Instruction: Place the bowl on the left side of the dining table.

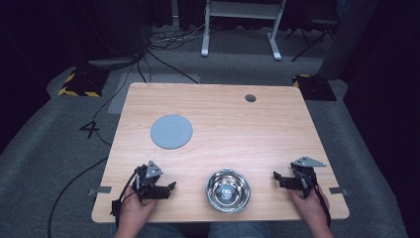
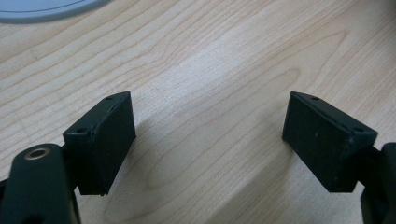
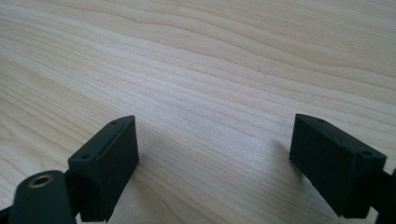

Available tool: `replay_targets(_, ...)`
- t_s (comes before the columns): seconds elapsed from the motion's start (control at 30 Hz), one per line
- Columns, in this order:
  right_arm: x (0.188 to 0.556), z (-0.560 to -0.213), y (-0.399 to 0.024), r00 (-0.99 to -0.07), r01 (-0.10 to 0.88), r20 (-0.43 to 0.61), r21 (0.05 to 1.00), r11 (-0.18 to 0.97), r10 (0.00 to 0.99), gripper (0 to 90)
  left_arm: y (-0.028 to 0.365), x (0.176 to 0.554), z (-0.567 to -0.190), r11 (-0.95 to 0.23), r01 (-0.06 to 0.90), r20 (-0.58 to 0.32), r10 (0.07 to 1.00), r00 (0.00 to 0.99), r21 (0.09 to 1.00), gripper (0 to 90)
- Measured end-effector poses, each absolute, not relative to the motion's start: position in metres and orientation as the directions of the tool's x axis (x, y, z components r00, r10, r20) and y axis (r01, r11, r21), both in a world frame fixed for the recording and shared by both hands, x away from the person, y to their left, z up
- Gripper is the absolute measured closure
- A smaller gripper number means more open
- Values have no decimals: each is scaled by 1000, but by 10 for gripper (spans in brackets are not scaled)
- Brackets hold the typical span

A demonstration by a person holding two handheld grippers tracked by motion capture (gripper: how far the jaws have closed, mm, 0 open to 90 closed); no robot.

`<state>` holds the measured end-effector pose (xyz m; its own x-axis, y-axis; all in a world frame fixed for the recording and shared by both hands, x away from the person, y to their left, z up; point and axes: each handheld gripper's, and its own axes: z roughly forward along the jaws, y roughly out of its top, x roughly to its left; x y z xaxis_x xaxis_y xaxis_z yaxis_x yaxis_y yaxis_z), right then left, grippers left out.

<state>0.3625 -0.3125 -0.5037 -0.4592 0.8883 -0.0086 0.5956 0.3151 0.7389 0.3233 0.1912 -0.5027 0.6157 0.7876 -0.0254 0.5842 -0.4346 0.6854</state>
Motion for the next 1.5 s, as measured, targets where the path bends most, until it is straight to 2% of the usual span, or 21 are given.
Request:
replay_targets(0.5, 362, -504, -313, -458, 595, -7, 741, 312, 889, 162, 192, 323, -502, -439, 588, -25, 787, 617, 680, 186)
replay_targets(0.57, 362, -504, -313, -458, 595, -7, 741, 312, 889, 162, 190, 324, -496, -446, 608, -23, 794, 608, 657, 255)
replay_targets(0.67, 362, -504, -313, -458, 595, -7, 741, 312, 889, 162, 189, 327, -491, -433, 642, -71, 793, 605, 633, 364)
replay_targets(0.7, 362, -504, -313, -458, 595, -7, 741, 312, 889, 162, 189, 329, -488, -402, 671, -115, 802, 587, 624, 364)
replay_targets(0.73, 362, -504, -313, -458, 595, -7, 741, 312, 889, 162, 186, 332, -481, -371, 699, -191, 788, 586, 612, 407)
replay_targets(0.77, 362, -504, -313, -458, 595, -7, 741, 312, 889, 162, 183, 333, -475, -363, 704, -207, 785, 584, 611, 412)
replay_targets(0.93, 362, -504, -313, -458, 595, -7, 741, 312, 889, 162, 171, 335, -451, -353, 685, -227, 763, 605, 637, 397)
replay_targets(1.03, 362, -504, -313, -457, 595, -7, 741, 312, 889, 162, 153, 336, -431, -387, 669, -209, 747, 631, 635, 380)
replay_targets(1.23, 362, -504, -313, -458, 595, -7, 741, 312, 889, 162, 134, 338, -417, -413, 652, -216, 716, 664, 636, 351)
replay_targets(1.5, 362, -504, -313, -458, 595, -9, 740, 314, 889, 162, 103, 344, -415, -451, 628, -249, 649, 718, 634, 358)
